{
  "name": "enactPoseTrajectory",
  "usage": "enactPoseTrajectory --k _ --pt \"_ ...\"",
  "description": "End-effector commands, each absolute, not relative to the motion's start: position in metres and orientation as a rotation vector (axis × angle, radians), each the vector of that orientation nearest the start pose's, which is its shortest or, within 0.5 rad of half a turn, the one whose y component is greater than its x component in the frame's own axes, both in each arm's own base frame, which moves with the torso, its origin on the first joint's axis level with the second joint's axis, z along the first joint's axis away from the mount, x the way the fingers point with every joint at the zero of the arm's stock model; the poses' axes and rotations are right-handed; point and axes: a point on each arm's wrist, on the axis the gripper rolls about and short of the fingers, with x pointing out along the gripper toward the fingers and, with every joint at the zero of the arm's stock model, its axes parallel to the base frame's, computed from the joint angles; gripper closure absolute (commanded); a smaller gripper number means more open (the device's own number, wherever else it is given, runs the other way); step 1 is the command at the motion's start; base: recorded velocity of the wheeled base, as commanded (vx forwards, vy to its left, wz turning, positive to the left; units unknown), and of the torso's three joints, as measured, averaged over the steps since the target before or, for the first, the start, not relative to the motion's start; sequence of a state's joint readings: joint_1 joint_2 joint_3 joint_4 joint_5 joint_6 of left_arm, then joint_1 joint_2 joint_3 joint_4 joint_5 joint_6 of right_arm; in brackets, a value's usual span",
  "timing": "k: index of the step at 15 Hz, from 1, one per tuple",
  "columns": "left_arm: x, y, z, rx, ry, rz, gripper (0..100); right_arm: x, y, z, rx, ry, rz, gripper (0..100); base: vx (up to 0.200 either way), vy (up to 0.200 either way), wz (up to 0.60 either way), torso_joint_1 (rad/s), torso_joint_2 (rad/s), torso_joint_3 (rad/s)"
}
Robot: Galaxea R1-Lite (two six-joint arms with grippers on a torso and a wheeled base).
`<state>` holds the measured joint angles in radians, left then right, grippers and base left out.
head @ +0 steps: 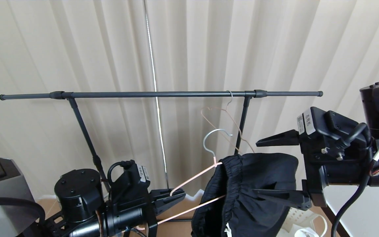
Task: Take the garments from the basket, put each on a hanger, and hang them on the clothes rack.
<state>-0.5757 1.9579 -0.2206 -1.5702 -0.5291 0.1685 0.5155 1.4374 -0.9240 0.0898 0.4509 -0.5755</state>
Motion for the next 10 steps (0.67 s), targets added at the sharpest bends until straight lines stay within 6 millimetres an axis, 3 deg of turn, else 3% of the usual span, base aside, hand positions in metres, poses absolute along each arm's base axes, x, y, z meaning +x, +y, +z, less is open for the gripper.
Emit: enactPoseTrajectory --k 1,4,10 --pt "0.211 -0.151 0.074 0.156 0.088 -1.119 100 0.218 0.121 0.219 -0.537 0.373 1.120 0 0.000 0.000 0.00 0.000 0.00 0.000" --pt "0.214 -0.154 0.076 0.153 0.066 -1.158 100 0.234 0.123 0.217 -0.533 0.402 1.164 0 0.000 0.000 0.00 0.000 0.00 0.000" --pt "0.220 -0.159 0.079 0.152 0.027 -1.217 100 0.241 0.128 0.209 -0.526 0.431 1.173 0 0.000 0.000 0.00 0.000 0.00 0.000"
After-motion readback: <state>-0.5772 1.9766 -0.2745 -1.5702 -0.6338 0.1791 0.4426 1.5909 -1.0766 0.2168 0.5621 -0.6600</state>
